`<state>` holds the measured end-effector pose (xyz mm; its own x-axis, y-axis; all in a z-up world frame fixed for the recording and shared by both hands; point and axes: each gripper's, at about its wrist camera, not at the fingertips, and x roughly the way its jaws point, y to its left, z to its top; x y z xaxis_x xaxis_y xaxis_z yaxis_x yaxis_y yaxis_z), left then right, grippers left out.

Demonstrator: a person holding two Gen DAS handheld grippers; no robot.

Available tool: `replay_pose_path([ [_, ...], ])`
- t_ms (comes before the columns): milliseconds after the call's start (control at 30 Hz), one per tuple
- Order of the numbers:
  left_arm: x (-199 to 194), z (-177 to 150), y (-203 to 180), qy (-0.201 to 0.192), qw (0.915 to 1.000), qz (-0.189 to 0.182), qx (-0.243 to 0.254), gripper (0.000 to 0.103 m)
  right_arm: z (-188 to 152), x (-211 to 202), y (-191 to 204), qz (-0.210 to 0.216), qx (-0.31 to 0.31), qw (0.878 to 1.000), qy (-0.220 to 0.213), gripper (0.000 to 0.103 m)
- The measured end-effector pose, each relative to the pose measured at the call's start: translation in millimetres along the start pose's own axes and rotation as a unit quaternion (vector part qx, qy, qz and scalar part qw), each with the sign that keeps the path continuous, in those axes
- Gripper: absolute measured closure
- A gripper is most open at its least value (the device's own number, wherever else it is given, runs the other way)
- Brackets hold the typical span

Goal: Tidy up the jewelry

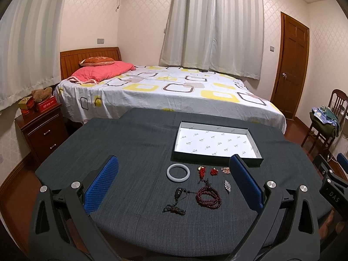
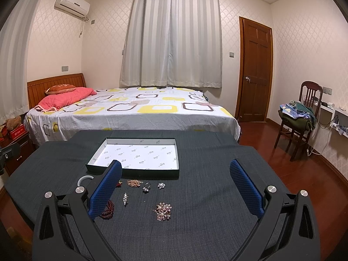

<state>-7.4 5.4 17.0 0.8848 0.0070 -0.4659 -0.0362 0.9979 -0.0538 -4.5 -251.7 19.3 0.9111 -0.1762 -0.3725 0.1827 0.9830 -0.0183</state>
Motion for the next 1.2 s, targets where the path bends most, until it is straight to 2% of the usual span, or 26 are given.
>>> replay_pose_path([
  [1200,1.6,-6.2,0.0,0.003,1.0,0.0,0.004,0.004,-3.3,0.1,1.0,0.0,0.0,1.0,-0.001,0.006],
])
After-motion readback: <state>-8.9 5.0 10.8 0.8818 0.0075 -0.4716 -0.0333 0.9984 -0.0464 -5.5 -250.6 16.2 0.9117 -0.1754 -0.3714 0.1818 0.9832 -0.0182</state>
